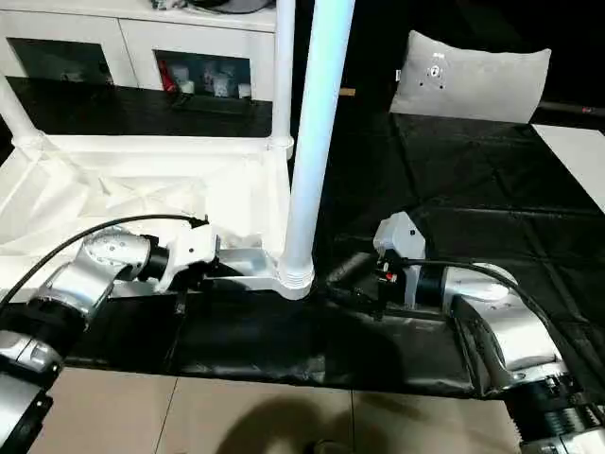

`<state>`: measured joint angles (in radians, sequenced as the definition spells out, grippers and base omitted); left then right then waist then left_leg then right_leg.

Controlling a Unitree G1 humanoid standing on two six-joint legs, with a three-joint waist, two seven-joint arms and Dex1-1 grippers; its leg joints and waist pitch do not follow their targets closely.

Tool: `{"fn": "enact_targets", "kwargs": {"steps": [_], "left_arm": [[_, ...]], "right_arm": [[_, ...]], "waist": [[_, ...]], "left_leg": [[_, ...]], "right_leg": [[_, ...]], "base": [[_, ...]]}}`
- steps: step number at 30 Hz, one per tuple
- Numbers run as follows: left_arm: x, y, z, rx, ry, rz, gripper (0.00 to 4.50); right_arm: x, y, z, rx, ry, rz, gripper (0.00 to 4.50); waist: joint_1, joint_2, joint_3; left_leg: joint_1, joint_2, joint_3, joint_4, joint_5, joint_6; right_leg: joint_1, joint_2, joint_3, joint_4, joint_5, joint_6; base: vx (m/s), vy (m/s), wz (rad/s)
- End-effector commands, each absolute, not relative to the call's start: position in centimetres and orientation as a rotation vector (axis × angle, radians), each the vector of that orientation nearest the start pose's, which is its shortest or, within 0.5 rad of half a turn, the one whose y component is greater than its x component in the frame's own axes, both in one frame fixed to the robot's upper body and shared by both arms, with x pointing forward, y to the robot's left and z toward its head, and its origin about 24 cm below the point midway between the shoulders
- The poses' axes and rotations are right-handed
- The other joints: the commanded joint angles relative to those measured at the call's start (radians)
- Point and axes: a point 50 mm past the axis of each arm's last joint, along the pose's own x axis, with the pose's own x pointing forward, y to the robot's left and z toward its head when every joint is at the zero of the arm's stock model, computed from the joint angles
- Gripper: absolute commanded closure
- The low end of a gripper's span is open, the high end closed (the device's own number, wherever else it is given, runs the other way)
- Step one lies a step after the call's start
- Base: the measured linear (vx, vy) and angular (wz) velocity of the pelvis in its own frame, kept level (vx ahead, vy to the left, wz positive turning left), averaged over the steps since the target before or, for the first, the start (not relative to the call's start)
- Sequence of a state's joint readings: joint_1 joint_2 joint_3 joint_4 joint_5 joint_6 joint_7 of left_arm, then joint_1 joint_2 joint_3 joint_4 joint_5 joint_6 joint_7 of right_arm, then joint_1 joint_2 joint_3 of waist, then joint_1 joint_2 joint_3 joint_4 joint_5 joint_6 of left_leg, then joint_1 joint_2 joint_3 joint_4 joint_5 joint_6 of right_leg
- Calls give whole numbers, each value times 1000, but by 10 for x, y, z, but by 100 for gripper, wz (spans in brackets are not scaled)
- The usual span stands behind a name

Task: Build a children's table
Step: Rotate leg to tighten

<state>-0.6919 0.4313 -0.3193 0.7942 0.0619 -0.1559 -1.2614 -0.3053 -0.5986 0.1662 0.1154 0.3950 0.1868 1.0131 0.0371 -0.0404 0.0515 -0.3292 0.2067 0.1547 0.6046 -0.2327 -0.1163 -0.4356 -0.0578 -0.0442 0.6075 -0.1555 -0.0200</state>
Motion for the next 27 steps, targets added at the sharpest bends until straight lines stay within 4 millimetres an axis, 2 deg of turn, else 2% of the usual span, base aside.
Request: {"fn": "enact_targets", "kwargs": {"steps": [1, 2, 3, 6, 8, 9, 10, 11, 15, 17, 19, 20, 22, 24, 27], "left_arm": [[323, 160, 44, 579, 500, -1385, 412], [323, 159, 44, 573, 501, -1395, 412], [323, 159, 44, 573, 501, -1395, 432], [324, 158, 46, 552, 499, -1411, 448], [324, 158, 47, 546, 503, -1425, 448], [324, 158, 47, 554, 512, -1434, 448], [324, 158, 46, 560, 520, -1439, 448], [324, 158, 45, 570, 527, -1443, 448], [324, 158, 45, 576, 530, -1446, 448], [323, 158, 44, 585, 538, -1456, 450], [320, 157, 43, 605, 543, -1494, 450], [319, 156, 43, 611, 539, -1510, 450], [316, 153, 46, 633, 522, -1562, 450], [315, 151, 48, 639, 511, -1582, 450], [313, 147, 52, 652, 485, -1609, 450]], "right_arm": [[281, -181, 92, -210, 178, 1136, 0], [282, -180, 92, -211, 177, 1139, 0], [282, -180, 92, -211, 177, 1139, 0], [283, -180, 93, -212, 176, 1150, 0], [283, -180, 93, -214, 175, 1157, 0], [284, -179, 93, -215, 174, 1160, 0], [284, -179, 93, -215, 174, 1162, 0], [285, -179, 92, -217, 174, 1164, 0], [286, -179, 92, -219, 175, 1166, 0], [287, -179, 92, -221, 177, 1171, 29], [290, -178, 91, -216, 186, 1194, 36], [291, -178, 91, -212, 193, 1209, 47], [294, -176, 89, -189, 219, 1264, 61], [295, -175, 88, -172, 239, 1299, 79], [297, -170, 82, -156, 276, 1344, 112]], "waist": [[7, -7, -63], [9, -7, -62], [10, -7, -62], [11, -9, -64], [10, -8, -66], [8, -4, -67], [8, -5, -68], [8, -1, -68], [8, -3, -67], [9, 0, -67], [8, -3, -67], [6, 0, -68], [6, -7, -69], [5, -1, -69], [13, -2, -69]], "left_leg": [[-25, -2, 15, -65, -106, 74], [-21, -1, 16, -65, -117, 71], [-22, -1, 15, -65, -122, 70], [-26, -2, 14, -65, -108, 71], [-26, 0, 13, -66, -94, 72], [-26, -1, 13, -65, -91, 76], [-26, -1, 13, -64, -85, 77], [-26, 0, 13, -64, -82, 76], [-26, -1, 14, -64, -91, 75], [-25, 0, 13, -64, -96, 73], [-25, -1, 14, -64, -98, 72], [-27, 0, 13, -64, -101, 74], [-25, 2, 15, -63, -93, 77], [-24, 6, 14, -64, -87, 83], [-20, 10, 15, -64, -83, 86]], "right_leg": [[80, -50, 33, -77, -305, -166], [78, -51, 33, -80, -332, -162], [79, -51, 33, -82, -351, -154], [81, -52, 33, -81, -352, -143], [82, -53, 33, -76, -317, -153], [82, -52, 33, -74, -289, -166], [84, -51, 33, -71, -262, -177], [84, -52, 34, -69, -247, -185], [86, -52, 32, -72, -257, -190], [86, -53, 32, -73, -271, -185], [86, -52, 32, -74, -274, -183], [87, -54, 32, -73, -274, -190], [84, -54, 32, -72, -258, -202], [83, -55, 32, -65, -226, -225], [81, -57, 32, -61, -203, -239]], "base": [[0, 0, 0], [0, 0, 0], [0, 0, 0], [0, 0, 0], [0, 0, 0], [0, 0, 0], [0, 0, 0], [0, 0, 0], [0, 0, 0], [0, 0, 0], [0, 0, 0], [0, 0, 0], [0, 0, 0], [0, 0, 0], [0, 0, 0]]}}
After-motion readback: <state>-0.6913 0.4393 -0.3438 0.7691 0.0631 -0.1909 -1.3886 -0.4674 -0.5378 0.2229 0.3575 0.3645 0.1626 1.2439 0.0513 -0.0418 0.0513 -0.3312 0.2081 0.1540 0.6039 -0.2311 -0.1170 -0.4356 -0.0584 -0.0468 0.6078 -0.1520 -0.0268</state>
